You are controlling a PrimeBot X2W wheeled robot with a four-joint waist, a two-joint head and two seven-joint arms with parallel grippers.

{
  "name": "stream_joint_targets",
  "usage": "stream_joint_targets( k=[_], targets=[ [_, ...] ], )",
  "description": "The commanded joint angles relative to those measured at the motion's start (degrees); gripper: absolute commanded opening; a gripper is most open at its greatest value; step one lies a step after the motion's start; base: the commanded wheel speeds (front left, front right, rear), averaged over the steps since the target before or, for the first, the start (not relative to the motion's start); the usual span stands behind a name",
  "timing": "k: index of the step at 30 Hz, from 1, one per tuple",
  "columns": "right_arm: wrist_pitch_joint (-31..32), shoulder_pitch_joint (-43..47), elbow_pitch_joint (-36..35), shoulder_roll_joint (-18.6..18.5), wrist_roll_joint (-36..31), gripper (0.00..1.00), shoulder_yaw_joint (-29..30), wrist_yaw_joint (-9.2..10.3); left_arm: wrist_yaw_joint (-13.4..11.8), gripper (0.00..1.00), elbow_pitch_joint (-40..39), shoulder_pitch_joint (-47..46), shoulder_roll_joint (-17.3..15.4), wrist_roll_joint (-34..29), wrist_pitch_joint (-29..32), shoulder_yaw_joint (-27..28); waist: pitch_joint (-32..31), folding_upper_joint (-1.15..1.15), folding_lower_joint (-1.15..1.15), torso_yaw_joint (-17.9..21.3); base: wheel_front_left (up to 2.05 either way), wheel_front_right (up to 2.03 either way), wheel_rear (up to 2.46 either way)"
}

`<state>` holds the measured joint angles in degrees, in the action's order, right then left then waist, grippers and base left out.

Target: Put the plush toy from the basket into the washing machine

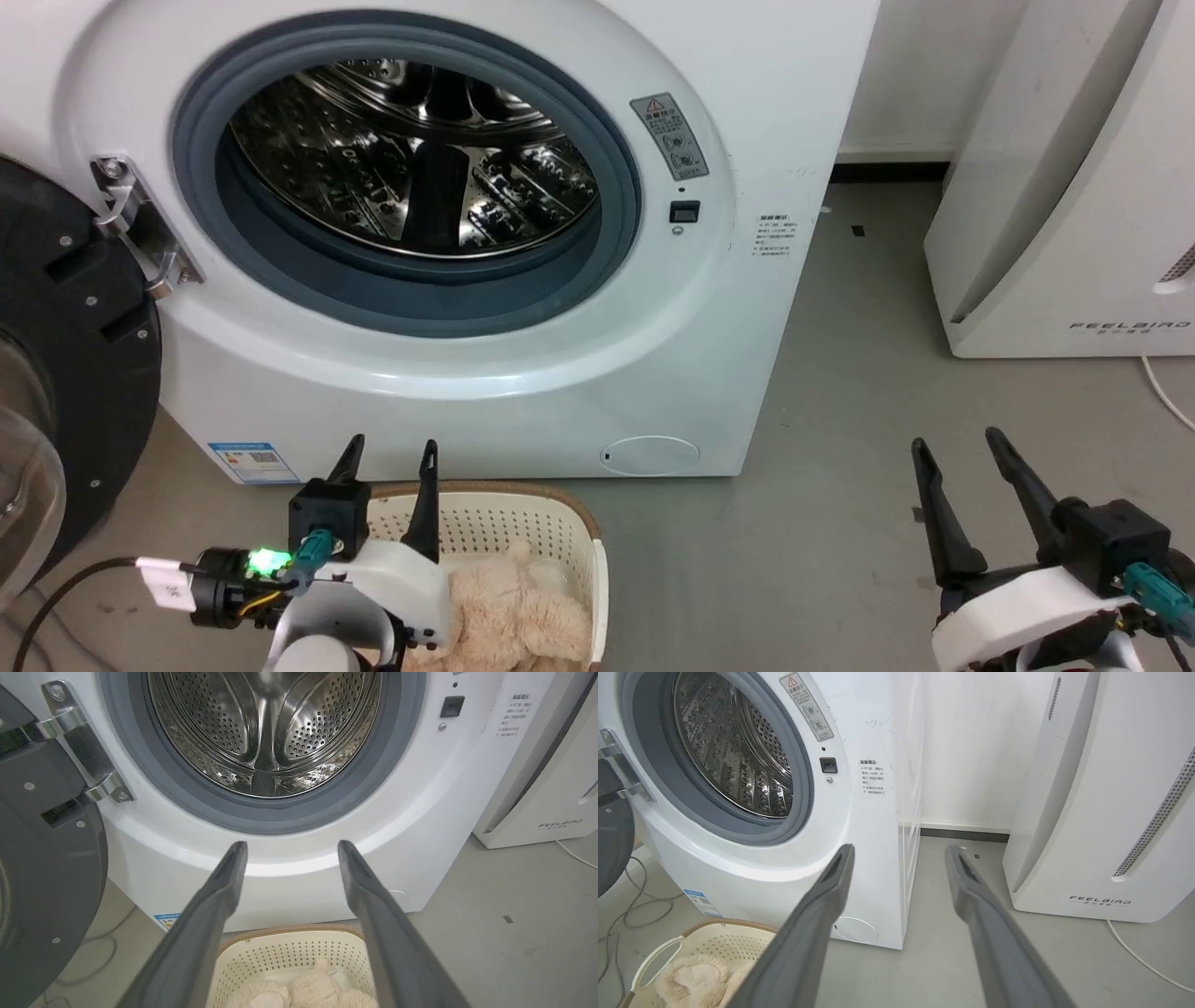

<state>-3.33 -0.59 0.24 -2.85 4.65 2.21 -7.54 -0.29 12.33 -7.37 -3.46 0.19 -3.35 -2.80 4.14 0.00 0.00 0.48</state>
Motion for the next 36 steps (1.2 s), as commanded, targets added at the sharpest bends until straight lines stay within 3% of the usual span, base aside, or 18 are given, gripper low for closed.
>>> stream_joint_targets(
  k=[1,19,36],
  targets=[
    [-0.7,-1.1,-0.3,0.0,0.6,1.00,0.4,0.01,0.4,1.00,2.2,-2.0,-0.5,0.2,-0.6,-0.4,0.8,0.00,0.00,0.1,0.00,0.00,0.00],
    [-2.7,-4.7,-0.9,0.0,3.0,1.00,1.4,0.02,2.6,1.00,16.9,-11.5,-2.7,-0.3,1.3,-3.8,7.8,0.00,0.00,1.2,0.00,0.00,0.00],
    [-4.8,-8.9,-1.3,0.0,5.9,1.00,2.0,0.03,4.1,1.00,27.4,-18.7,-8.2,-2.8,6.7,-10.0,16.9,0.00,0.00,3.5,0.00,0.00,0.00]
  ],
)
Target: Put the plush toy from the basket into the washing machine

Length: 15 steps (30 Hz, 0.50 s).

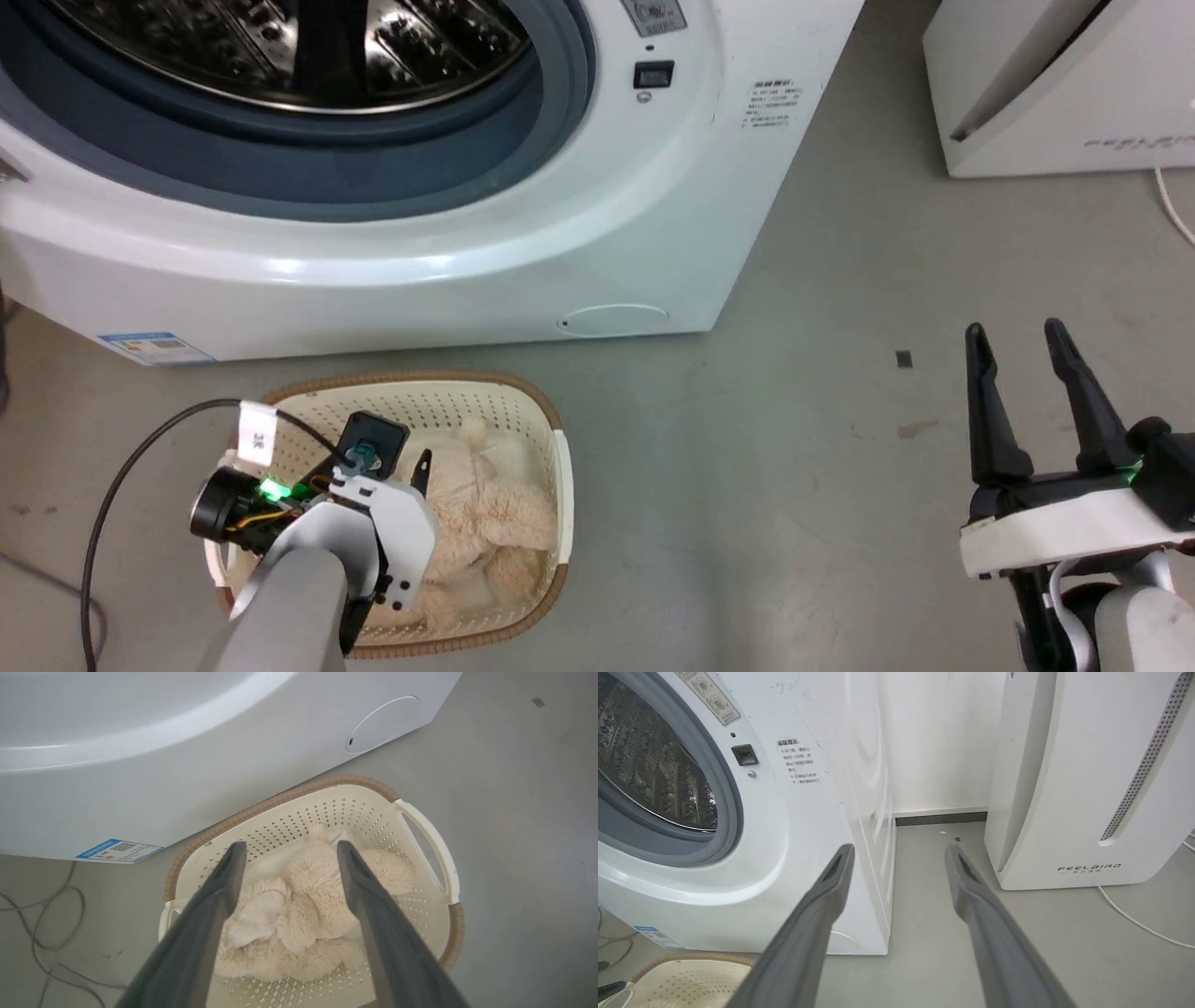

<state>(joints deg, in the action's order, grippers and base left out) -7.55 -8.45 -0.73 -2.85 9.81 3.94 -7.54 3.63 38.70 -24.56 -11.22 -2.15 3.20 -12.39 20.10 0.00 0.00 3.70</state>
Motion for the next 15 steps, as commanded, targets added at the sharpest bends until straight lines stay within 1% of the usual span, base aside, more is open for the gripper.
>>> stream_joint_targets(
  k=[1,6,15],
  targets=[
    [-0.7,-1.3,-0.4,0.0,0.9,1.00,0.3,0.03,0.3,1.00,1.7,-2.0,-0.7,-0.6,0.6,-0.9,1.6,0.00,0.00,0.4,0.00,0.00,0.00],
    [-1.3,-2.8,-0.7,0.0,1.8,1.00,0.1,0.03,0.7,1.00,4.6,-4.6,-2.4,-2.0,2.1,-3.6,4.9,0.00,0.00,1.1,0.00,0.00,0.00],
    [-2.3,-5.0,-1.4,0.0,3.0,1.00,0.8,0.04,1.3,1.00,9.9,-9.2,-5.1,-2.7,5.4,-7.4,11.7,0.00,0.00,2.0,0.00,0.00,0.00]
  ],
)
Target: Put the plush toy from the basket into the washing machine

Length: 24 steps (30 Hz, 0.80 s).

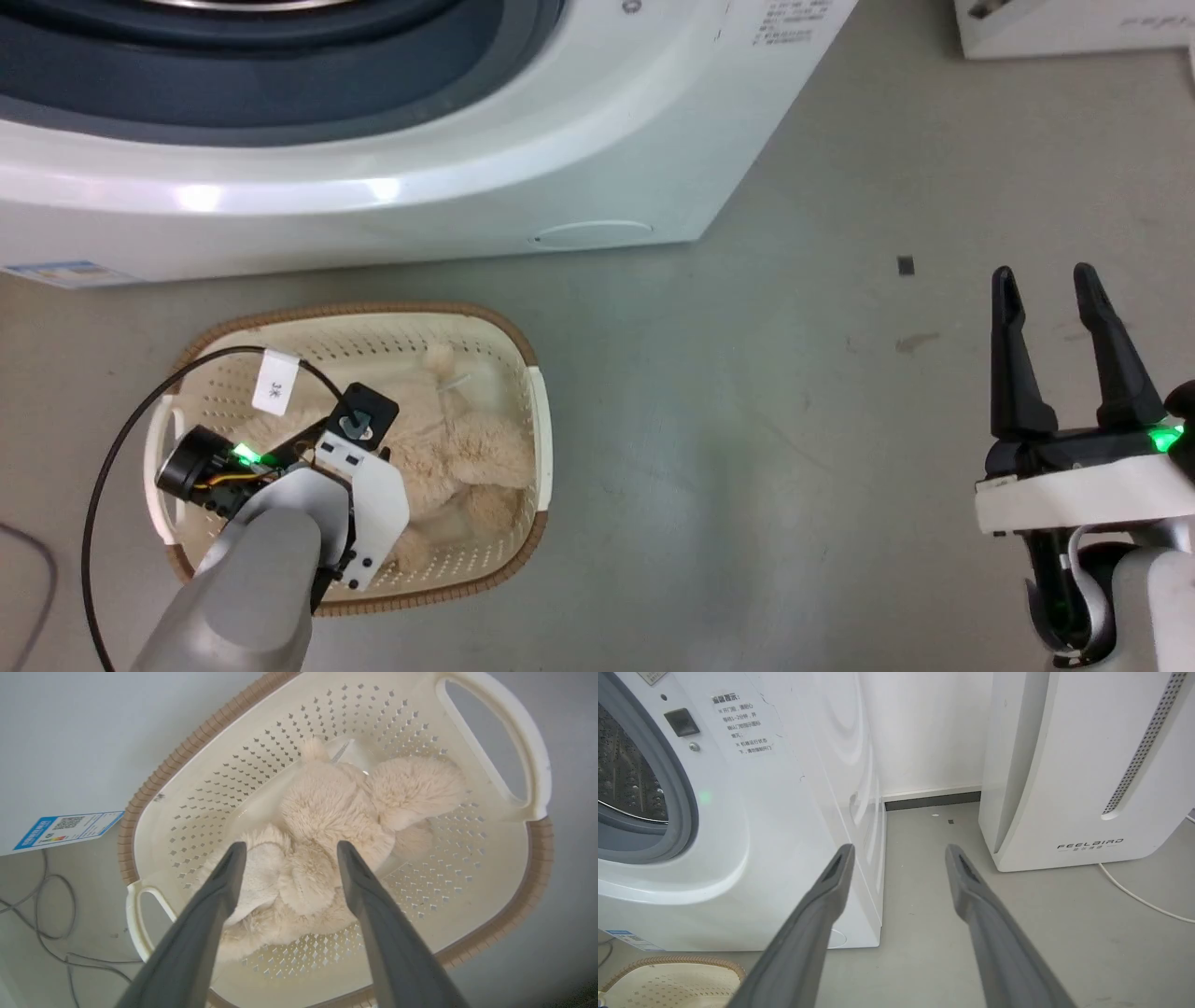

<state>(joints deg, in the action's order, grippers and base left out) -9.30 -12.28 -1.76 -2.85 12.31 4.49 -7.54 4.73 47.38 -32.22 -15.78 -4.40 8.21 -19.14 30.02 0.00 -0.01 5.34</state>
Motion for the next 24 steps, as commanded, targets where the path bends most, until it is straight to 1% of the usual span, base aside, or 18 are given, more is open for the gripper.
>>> stream_joint_targets(
  k=[1,16,24],
  targets=[
    [-0.7,-1.5,-0.5,0.0,0.5,1.00,0.4,0.04,0.3,1.00,1.8,-2.1,-0.7,-0.5,0.7,-1.2,2.6,0.00,0.01,0.4,0.00,0.00,0.00],
    [-2.5,-5.7,-1.7,0.0,2.4,1.00,1.4,0.04,1.2,1.00,10.7,-11.3,-3.3,1.1,4.2,-9.7,12.7,0.00,0.01,1.5,0.00,0.00,0.00],
    [-3.4,-7.4,-2.0,0.0,3.6,1.00,2.0,0.05,1.6,1.00,15.3,-16.3,-5.0,1.5,3.2,-13.1,17.1,0.00,0.01,2.2,0.00,0.00,0.00]
  ],
)
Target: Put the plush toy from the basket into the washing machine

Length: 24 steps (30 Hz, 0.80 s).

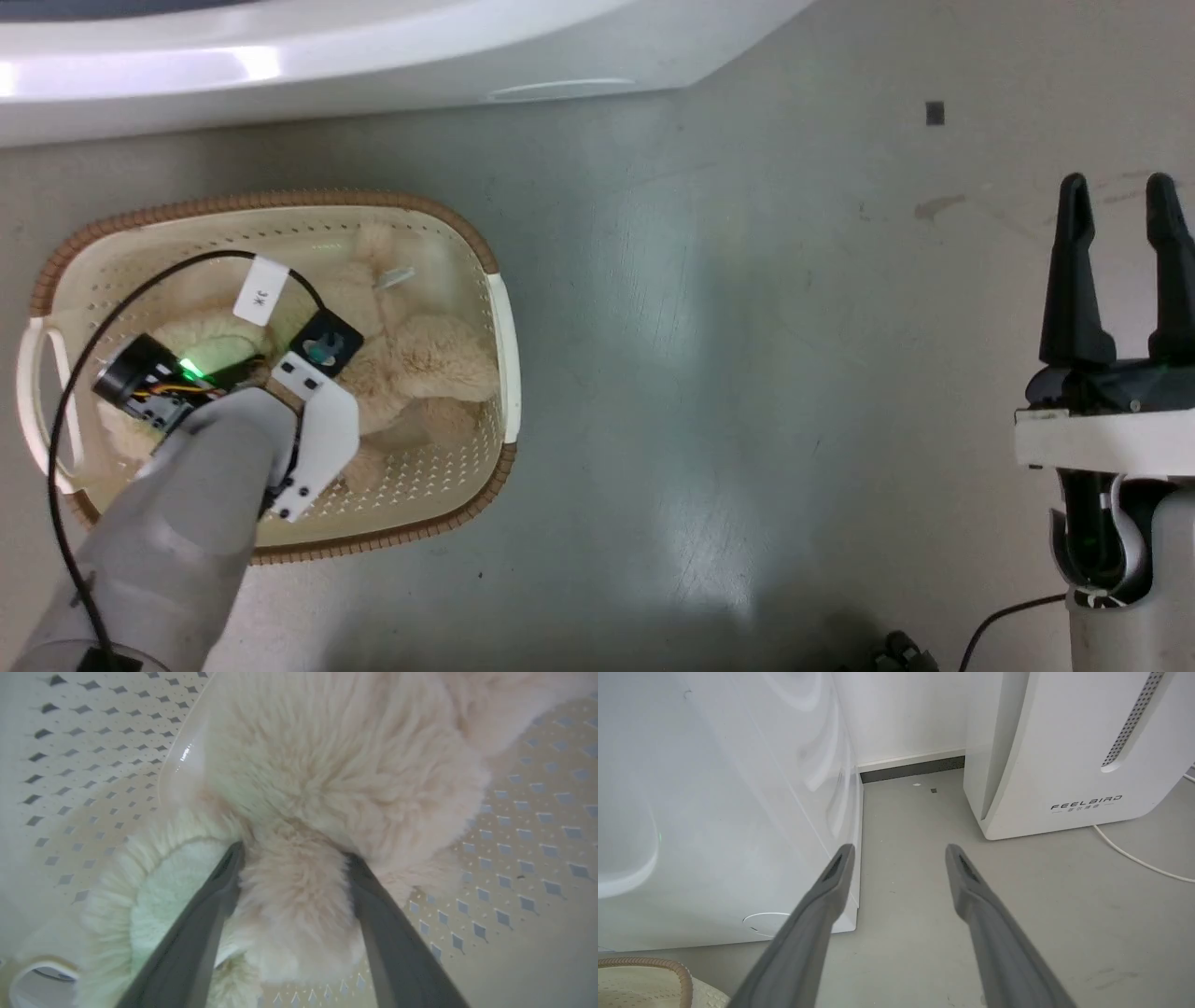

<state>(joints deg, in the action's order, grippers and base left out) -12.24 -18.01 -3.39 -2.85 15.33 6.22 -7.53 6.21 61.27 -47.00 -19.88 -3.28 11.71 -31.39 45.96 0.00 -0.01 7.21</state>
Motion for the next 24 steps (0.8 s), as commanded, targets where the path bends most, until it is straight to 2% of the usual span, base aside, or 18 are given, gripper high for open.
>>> stream_joint_targets(
  k=[1,9,11,20,24],
  targets=[
    [-0.6,-1.9,-0.3,0.0,0.7,1.00,0.3,0.03,0.2,1.00,2.1,-2.0,-1.3,0.4,-0.6,-1.2,1.7,0.00,0.01,0.4,0.00,0.00,0.00],
    [-1.6,-4.2,-0.2,0.0,1.9,1.00,0.1,0.04,0.6,1.00,6.8,-5.6,-3.1,1.4,-1.3,-3.8,5.1,0.00,0.01,1.0,0.00,0.00,0.00],
    [-1.8,-4.6,-0.2,0.0,2.2,1.00,0.2,0.04,0.7,0.01,8.0,-6.4,-3.3,1.5,-0.8,-4.7,5.8,0.00,0.01,1.1,0.00,0.00,0.00],
    [-2.8,-5.8,0.8,0.0,3.2,1.00,0.8,0.04,1.2,0.00,12.7,-9.1,-4.4,2.7,-1.0,-8.0,7.4,0.00,0.01,1.5,0.00,0.00,0.00],
    [-2.8,-5.7,1.7,0.0,3.4,1.00,0.6,0.04,1.3,0.00,12.7,-8.4,-4.4,3.7,-1.8,-8.1,5.8,0.00,0.01,1.4,0.00,0.00,0.00]
  ],
)
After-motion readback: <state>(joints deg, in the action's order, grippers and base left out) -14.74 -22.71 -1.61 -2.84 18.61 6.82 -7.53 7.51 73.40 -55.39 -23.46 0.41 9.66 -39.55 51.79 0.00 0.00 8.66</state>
